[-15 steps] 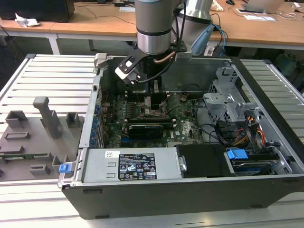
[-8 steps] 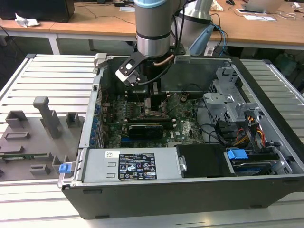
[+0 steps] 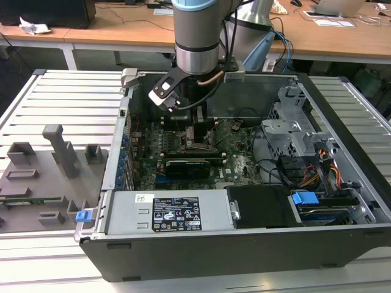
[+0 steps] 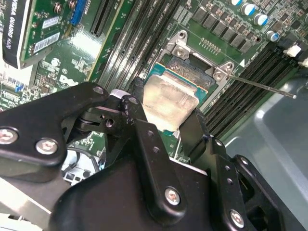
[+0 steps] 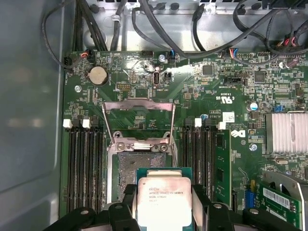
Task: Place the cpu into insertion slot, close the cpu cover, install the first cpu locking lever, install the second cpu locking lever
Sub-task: 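Place the cpu into insertion slot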
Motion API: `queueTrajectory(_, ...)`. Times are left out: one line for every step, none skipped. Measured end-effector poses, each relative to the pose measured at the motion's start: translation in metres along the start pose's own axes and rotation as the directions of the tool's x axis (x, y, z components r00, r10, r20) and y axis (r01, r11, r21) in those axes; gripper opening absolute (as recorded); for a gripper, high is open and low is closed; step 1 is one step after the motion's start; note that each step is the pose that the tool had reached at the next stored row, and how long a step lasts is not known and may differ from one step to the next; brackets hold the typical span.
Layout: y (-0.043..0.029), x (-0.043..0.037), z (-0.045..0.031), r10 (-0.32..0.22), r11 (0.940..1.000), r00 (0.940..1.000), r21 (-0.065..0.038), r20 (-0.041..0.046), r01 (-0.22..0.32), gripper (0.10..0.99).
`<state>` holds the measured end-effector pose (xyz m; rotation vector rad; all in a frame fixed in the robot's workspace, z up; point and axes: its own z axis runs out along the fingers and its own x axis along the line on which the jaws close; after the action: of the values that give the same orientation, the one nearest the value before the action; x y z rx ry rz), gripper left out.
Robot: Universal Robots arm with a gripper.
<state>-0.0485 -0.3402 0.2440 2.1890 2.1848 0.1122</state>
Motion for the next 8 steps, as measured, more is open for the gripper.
queueTrajectory(-0.0002, 0.0, 0.0027, 0.0, 1.0, 1.0, 0.0, -0.0002, 0.0, 0.541)
queueTrajectory(-0.0004, 0.0008, 0.0055, 0.0, 1.0, 1.0, 0.0, 0.0001, 0.0, 0.541)
queueTrajectory(-0.0004, 0.0013, 0.0062, 0.0, 1.0, 1.0, 0.0, 0.0, 0.0, 0.541)
queueTrajectory(-0.0005, 0.0021, 0.0068, 0.0, 1.0, 1.0, 0.0, 0.0, 0.0, 0.541)
queueTrajectory(-0.0006, 0.0034, 0.0095, 0.0, 1.0, 1.0, 0.0, -0.0003, 0.0, 0.541)
queueTrajectory(-0.0007, 0.0039, 0.0107, 0.0, 1.0, 1.0, 0.0, -0.0002, 0.0, 0.541)
queueTrajectory(-0.0008, 0.0046, 0.0122, 0.0, 1.0, 1.0, 0.0, 0.0, 0.0, 0.541)
queueTrajectory(-0.0007, 0.0054, 0.0137, 0.0, 1.0, 1.0, 0.0, 0.0, 0.0, 0.541)
